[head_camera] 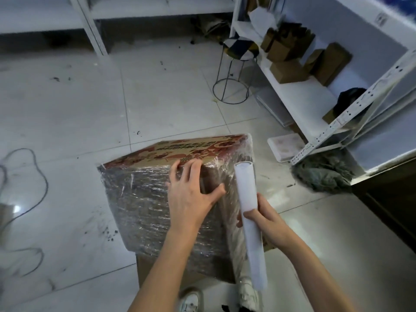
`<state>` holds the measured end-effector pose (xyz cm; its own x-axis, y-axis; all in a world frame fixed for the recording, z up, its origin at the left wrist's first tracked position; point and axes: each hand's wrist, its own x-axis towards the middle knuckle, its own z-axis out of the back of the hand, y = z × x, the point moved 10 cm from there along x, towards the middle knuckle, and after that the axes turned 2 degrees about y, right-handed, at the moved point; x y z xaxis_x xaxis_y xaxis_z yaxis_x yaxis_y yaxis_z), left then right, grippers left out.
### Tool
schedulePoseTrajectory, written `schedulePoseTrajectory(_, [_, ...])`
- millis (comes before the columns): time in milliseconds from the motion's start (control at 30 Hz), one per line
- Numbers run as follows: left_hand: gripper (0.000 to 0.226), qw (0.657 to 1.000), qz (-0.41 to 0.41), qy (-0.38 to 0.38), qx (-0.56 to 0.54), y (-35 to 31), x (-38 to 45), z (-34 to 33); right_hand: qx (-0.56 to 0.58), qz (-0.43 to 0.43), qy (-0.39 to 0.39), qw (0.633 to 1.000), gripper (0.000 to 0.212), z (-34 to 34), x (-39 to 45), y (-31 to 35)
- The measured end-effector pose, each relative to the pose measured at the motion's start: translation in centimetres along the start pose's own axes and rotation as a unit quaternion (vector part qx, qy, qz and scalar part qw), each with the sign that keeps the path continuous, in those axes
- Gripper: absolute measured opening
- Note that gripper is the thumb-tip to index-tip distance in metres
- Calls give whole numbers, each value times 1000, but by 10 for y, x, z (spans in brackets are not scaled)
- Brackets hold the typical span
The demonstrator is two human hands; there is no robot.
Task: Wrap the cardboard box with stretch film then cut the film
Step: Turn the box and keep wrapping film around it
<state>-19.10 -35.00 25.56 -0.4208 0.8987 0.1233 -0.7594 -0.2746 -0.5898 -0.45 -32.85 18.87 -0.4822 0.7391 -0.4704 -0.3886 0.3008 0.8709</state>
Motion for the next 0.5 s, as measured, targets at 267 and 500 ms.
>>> schedulePoseTrajectory(267, [65,996,15,-86,13,-27,-15,-1,-36,74,18,996,20,47,10,6])
schedulePoseTrajectory(500, [65,983,141,-97,-63,-7,-24,10,-171,71,98,978,64,43,33,26])
